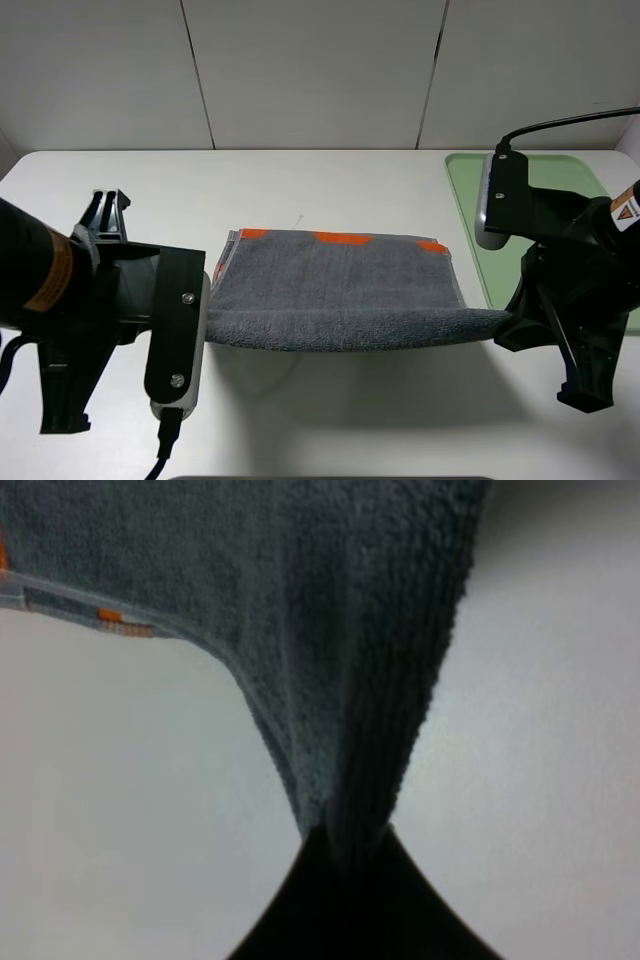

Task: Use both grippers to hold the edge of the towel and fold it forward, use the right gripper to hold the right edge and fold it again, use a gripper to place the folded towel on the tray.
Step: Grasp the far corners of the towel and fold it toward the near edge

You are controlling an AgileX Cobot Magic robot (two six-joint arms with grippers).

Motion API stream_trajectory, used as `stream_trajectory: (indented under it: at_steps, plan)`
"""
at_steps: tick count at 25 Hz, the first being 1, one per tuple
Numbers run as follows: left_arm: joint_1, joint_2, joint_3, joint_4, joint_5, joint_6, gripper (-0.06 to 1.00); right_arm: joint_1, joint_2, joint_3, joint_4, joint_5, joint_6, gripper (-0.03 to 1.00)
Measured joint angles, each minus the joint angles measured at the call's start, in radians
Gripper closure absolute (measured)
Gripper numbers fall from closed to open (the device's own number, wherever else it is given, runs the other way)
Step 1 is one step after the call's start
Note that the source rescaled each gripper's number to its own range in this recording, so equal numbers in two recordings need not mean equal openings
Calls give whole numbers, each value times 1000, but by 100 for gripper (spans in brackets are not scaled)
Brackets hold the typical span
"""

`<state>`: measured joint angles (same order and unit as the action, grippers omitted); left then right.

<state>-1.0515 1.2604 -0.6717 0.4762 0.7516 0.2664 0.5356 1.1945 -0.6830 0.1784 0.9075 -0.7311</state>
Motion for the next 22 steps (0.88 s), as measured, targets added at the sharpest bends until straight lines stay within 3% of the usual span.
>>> stream_trajectory:
  at_steps: [9, 16, 22]
  plan:
    - [6, 0, 0, 11, 1, 0, 94, 0, 0, -33, -1, 6, 25, 97]
    - [173, 0, 0, -26, -27, 40, 94, 0, 0, -45, 18, -12, 25, 97]
    - [239, 0, -18, -93, -50, 121, 94, 0, 13, -45, 19, -24, 25, 97]
